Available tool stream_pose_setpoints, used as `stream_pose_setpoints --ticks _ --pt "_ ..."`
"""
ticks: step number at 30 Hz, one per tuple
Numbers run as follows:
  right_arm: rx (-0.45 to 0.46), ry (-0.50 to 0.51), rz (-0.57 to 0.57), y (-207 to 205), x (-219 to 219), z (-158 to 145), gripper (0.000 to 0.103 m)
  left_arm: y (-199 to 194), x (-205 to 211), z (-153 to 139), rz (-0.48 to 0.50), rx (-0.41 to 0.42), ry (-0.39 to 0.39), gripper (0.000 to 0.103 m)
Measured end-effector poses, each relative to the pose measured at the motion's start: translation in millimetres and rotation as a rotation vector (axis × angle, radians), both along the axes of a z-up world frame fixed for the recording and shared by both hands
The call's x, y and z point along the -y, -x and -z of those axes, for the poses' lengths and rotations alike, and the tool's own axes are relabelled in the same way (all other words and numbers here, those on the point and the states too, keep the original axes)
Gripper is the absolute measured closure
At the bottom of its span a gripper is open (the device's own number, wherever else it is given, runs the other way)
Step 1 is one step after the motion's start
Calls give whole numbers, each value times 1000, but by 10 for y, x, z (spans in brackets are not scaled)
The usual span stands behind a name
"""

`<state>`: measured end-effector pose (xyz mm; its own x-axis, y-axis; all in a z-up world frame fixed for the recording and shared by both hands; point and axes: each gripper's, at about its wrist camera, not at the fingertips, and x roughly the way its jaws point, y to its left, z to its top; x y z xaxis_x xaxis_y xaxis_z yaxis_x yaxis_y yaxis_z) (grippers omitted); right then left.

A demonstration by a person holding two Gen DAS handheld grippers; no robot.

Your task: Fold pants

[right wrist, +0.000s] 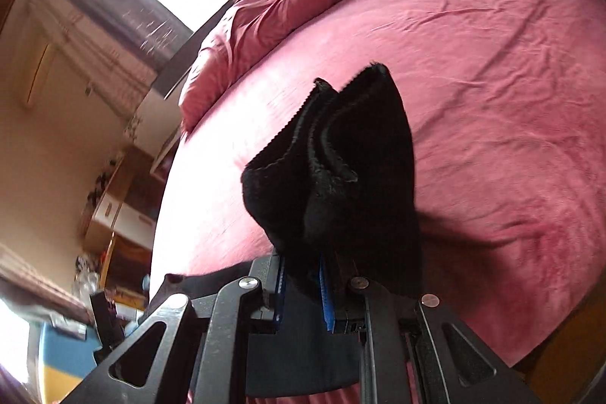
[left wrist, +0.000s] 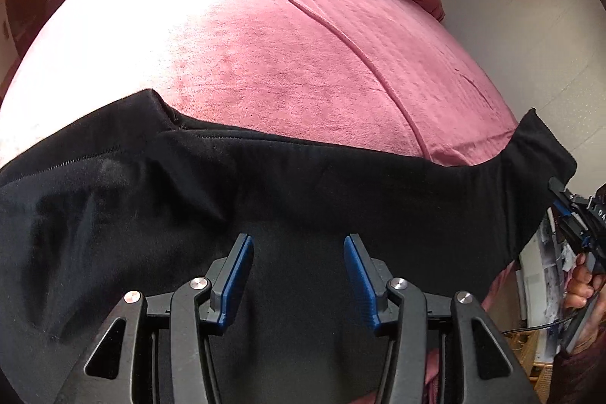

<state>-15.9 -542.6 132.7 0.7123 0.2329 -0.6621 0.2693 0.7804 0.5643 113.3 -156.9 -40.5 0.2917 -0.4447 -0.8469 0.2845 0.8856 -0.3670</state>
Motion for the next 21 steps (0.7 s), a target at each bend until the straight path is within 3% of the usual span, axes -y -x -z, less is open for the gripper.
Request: stream_pose_setpoints --ticks 8,14,19,21 --pt "-74 112 -287 -231 -945 181 87 134 -53 -102 19 -47 134 52" --pt "-137 148 -413 -383 -1470 385 87 155 -57 -114 29 -93 216 52" --pt "-154 153 -491 -365 -1829 476 87 118 -64 -75 33 -178 345 52" --pt "-160 164 -529 -387 -1962 514 87 85 -115 -50 10 -215 406 46"
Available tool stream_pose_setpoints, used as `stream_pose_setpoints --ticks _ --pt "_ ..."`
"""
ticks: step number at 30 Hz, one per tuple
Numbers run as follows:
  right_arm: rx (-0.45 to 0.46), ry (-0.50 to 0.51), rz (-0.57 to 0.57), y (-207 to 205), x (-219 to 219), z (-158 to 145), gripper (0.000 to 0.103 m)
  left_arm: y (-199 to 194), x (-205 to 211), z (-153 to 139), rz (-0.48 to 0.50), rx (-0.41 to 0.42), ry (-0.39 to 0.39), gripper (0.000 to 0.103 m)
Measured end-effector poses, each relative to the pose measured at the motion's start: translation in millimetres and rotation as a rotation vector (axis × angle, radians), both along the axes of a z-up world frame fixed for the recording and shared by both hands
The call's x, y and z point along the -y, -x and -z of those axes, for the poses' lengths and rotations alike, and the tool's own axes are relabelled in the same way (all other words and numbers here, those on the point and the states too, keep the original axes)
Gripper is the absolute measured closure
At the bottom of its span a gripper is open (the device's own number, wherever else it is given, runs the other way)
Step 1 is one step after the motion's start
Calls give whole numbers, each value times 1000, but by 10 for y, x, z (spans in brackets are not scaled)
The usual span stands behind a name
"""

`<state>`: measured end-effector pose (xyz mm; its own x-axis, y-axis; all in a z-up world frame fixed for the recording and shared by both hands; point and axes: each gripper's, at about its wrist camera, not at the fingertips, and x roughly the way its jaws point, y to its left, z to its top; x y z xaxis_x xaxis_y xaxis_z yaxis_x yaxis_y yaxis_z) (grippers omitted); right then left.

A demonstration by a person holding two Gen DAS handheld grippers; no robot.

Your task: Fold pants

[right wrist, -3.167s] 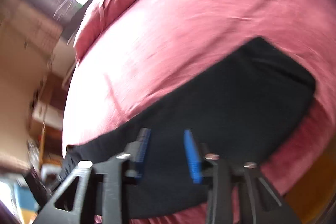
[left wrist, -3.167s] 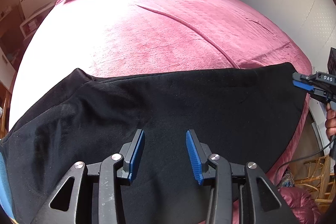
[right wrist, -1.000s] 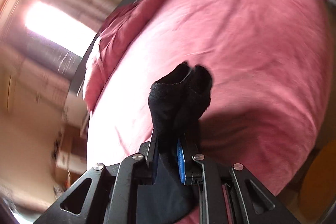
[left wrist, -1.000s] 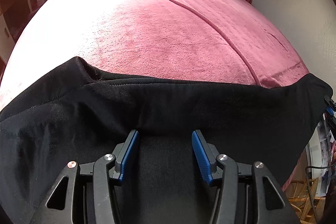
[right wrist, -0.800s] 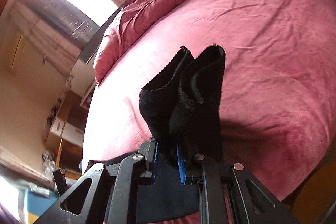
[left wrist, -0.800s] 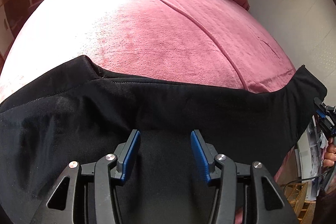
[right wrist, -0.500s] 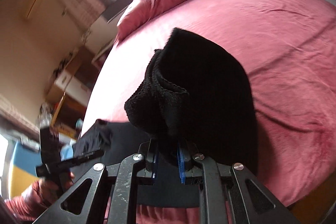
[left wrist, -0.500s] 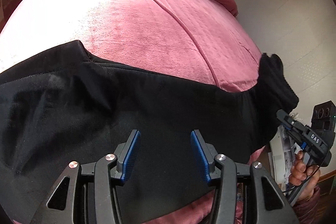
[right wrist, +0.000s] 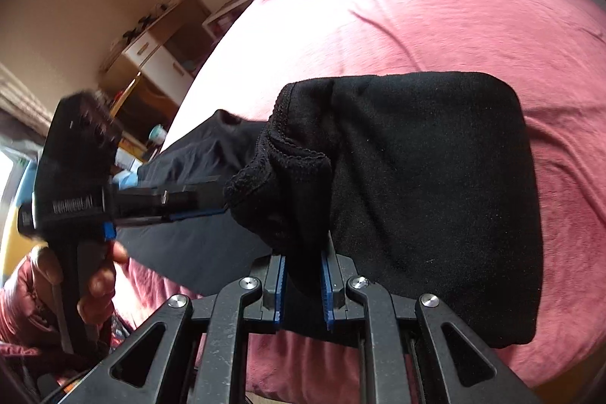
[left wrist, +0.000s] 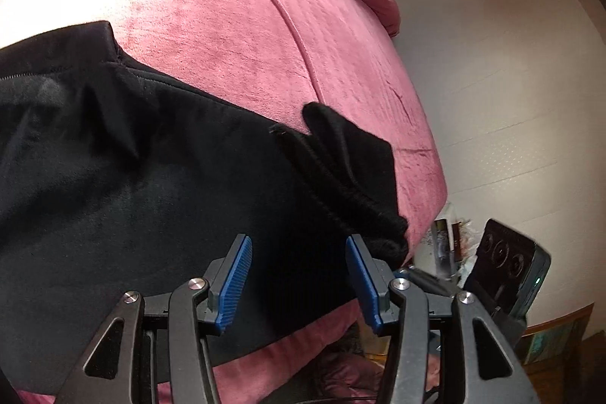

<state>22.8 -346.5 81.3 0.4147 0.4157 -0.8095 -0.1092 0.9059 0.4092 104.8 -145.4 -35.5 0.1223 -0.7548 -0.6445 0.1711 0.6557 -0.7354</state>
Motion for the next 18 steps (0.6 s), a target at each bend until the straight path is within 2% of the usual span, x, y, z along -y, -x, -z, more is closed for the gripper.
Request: stream_pose_setpoints --ticks 2,3,5,8,11,13,16,17,18 --pt "-10 26 -38 -2 -146 57 87 -33 -54 15 -27 -31 56 42" --pt "-17 35 -53 -3 -207 89 87 -48 -82 28 -41 -43 70 35" --pt "-26 51 -76 -6 -306 147 87 -67 -124 66 -64 -63 69 30" --pt "-16 116 -125 -4 -494 195 87 -116 -123 182 -74 -119 73 30" --pt "7 201 -181 106 -687 238 87 -166 -54 308 -70 -170 27 30" --pt "37 288 -225 200 -783 272 87 -183 4 371 -62 -193 3 31" --pt "56 338 -264 250 -919 337 83 -227 74 471 -49 -221 -44 32" --pt "59 344 -268 262 -939 356 83 -244 116 489 -39 -224 -43 35" --pt "59 347 -270 268 -954 373 83 -251 131 505 -35 -227 -47 48"
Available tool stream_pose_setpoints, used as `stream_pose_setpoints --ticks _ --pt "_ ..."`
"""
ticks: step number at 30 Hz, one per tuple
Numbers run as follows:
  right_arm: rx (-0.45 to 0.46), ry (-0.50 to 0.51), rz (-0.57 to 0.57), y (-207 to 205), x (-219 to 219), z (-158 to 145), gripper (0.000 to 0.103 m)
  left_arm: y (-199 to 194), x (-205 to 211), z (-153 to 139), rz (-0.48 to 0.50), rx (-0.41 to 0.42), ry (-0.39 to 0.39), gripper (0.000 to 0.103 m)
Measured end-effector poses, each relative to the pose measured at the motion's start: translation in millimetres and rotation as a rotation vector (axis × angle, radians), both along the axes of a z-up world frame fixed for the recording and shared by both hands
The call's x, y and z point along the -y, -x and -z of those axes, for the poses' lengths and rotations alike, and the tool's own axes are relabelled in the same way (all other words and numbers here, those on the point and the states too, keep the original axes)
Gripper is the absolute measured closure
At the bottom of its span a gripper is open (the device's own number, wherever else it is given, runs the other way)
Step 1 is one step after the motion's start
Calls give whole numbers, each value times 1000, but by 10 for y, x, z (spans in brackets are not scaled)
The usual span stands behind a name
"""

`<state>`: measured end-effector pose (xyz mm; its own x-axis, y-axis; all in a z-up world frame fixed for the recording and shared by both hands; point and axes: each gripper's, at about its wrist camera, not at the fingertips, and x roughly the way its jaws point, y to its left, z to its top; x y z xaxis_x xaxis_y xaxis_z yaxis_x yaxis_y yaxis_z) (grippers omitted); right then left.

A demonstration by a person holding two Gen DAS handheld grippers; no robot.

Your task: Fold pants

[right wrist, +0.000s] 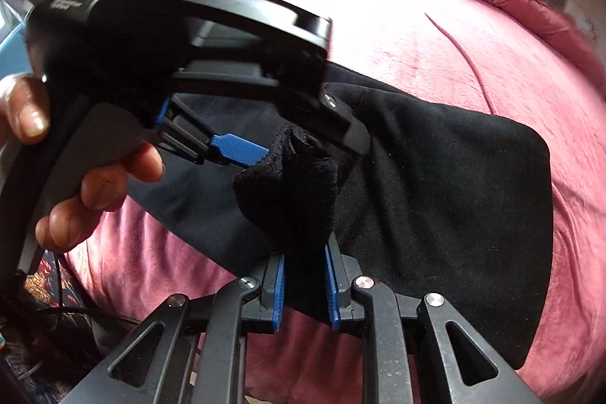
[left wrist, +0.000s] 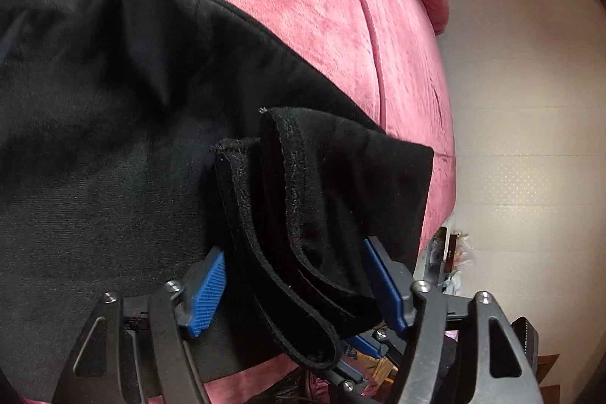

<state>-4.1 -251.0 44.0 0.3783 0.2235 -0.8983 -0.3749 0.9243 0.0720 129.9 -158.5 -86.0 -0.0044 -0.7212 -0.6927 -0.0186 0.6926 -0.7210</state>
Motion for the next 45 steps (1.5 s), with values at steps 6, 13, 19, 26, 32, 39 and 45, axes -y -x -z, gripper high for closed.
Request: stream_pose_setpoints --ticks 6,13,19,26,32,39,45 --pt "-37 -127 67 20 243 -62 74 7 73 -81 10 91 -42 83" --pt "-8 -319 447 468 1511 -378 44 -64 95 -704 -2 232 53 85" --pt "-81 -261 668 934 2093 -154 36 -158 308 -1234 20 329 131 87" --pt "-117 -275 703 707 1866 89 32 -69 524 -1663 101 434 167 87" --pt "-91 -239 831 574 1937 168 37 72 232 -1687 100 471 143 88" --pt "-119 -145 785 520 1835 296 37 140 -450 -941 -11 310 27 88" --pt "-138 -77 711 460 1665 350 32 301 -746 -194 -52 144 -59 88"
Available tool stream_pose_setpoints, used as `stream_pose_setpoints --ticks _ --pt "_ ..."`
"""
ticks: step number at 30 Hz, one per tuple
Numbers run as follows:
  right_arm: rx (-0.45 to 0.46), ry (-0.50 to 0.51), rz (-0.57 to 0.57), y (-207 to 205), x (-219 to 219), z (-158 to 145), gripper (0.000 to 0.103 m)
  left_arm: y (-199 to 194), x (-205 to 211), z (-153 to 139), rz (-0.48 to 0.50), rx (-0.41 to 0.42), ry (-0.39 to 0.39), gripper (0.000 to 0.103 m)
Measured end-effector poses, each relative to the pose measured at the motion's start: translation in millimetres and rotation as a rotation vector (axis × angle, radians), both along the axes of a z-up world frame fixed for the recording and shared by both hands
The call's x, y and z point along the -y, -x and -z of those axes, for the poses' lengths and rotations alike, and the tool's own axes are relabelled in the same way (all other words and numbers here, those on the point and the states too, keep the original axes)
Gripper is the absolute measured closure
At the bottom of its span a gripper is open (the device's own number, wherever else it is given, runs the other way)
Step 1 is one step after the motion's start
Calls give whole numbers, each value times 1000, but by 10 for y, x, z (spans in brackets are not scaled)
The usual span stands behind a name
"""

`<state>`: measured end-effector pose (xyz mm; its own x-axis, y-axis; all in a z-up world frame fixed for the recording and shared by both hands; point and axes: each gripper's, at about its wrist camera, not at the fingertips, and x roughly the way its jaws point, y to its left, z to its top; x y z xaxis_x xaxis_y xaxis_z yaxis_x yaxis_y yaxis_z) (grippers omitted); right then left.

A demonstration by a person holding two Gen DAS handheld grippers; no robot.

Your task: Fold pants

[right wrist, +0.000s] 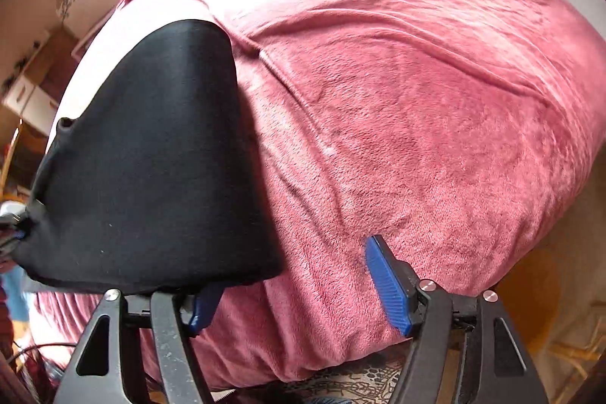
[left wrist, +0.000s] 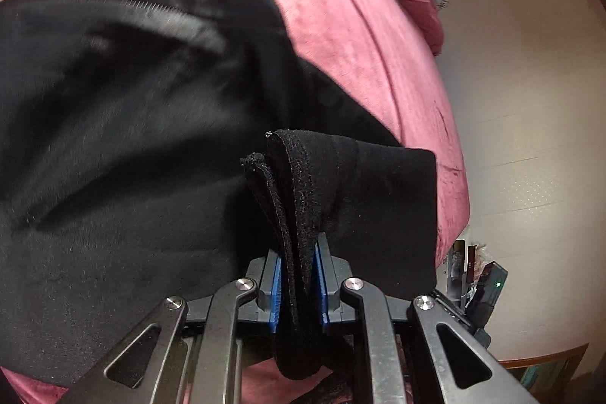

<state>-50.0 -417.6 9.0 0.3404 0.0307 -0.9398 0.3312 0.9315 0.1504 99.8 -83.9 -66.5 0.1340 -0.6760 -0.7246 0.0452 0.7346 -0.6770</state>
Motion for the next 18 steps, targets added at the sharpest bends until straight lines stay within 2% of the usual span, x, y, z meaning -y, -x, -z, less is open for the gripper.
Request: stream_pose_setpoints --ticks 4,6,8,11,13,16,18 --pt "-43 32 -94 -42 -97 -49 32 32 23 21 1 27 -11 88" --pt "-66 53 -163 24 -146 -126 33 52 94 -64 41 89 -58 88" --pt "-45 41 -206 95 -121 -299 38 101 171 -156 82 154 -105 88" --pt "39 -21 -177 72 -15 -578 39 189 254 -285 111 245 -142 88" --pt "92 -85 -148 -75 28 -652 39 232 273 -335 117 290 -161 88" --pt "152 -176 -96 -449 63 -658 38 297 254 -388 117 323 -166 88" --pt "158 -211 -58 -779 54 -594 38 341 239 -405 126 351 -190 88"
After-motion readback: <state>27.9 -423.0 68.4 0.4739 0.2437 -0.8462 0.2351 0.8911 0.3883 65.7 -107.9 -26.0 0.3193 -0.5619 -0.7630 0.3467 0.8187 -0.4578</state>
